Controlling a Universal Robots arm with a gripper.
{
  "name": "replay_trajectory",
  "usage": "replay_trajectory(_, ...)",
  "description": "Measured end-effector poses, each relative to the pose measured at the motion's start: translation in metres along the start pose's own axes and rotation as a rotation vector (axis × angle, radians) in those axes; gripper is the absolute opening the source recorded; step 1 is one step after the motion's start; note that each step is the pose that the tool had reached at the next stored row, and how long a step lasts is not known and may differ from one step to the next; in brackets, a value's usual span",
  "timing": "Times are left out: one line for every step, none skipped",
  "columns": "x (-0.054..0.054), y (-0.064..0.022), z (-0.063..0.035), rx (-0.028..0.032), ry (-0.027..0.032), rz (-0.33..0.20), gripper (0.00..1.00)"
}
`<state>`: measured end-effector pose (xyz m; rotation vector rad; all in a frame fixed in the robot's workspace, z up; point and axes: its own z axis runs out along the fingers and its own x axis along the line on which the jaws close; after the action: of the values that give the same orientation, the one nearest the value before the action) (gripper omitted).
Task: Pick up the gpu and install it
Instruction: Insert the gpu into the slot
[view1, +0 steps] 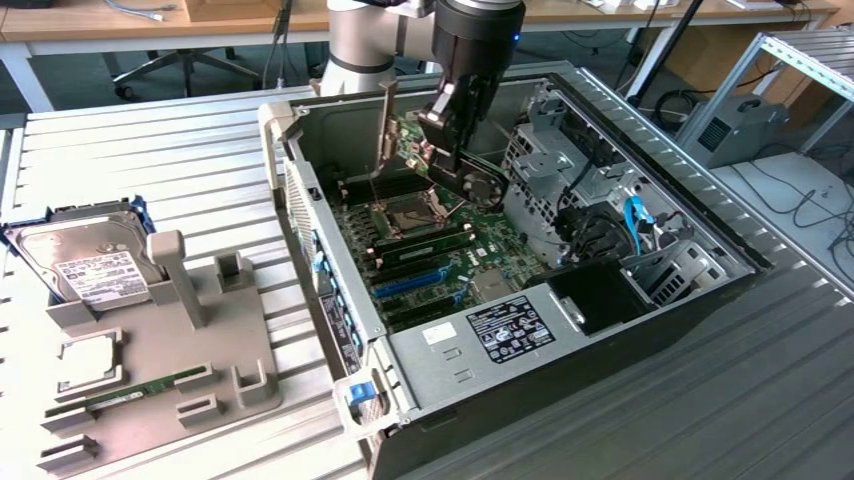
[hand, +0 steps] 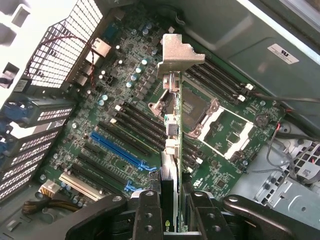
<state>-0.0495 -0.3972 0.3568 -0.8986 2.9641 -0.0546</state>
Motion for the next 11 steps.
replay_trajectory(0.0000, 0.0000, 0.0000, 0.0000, -0.0001, -0.001, 0.26)
replay_trajectory(0.0000, 0.0000, 0.0000, -0.0001, -0.0001, -0.003, 0.26)
replay_trajectory(0.0000, 0.0000, 0.0000, -0.0001, -0.0002, -0.004, 0.26)
replay_trajectory(0.0000, 0.0000, 0.0000, -0.0002, -0.0002, -0.005, 0.26)
replay_trajectory(0.0000, 0.0000, 0.0000, -0.0002, -0.0003, -0.006, 0.26)
replay_trajectory(0.0000, 0.0000, 0.0000, -0.0003, -0.0004, -0.008, 0.26)
replay_trajectory(0.0000, 0.0000, 0.0000, -0.0003, -0.0004, -0.009, 0.26)
replay_trajectory(0.0000, 0.0000, 0.0000, -0.0003, -0.0005, -0.010, 0.26)
replay_trajectory(0.0000, 0.0000, 0.0000, -0.0004, -0.0005, -0.011, 0.26)
replay_trajectory(0.0000, 0.0000, 0.0000, -0.0004, -0.0007, -0.013, 0.26)
replay_trajectory(0.0000, 0.0000, 0.0000, -0.0005, -0.0008, -0.015, 0.26)
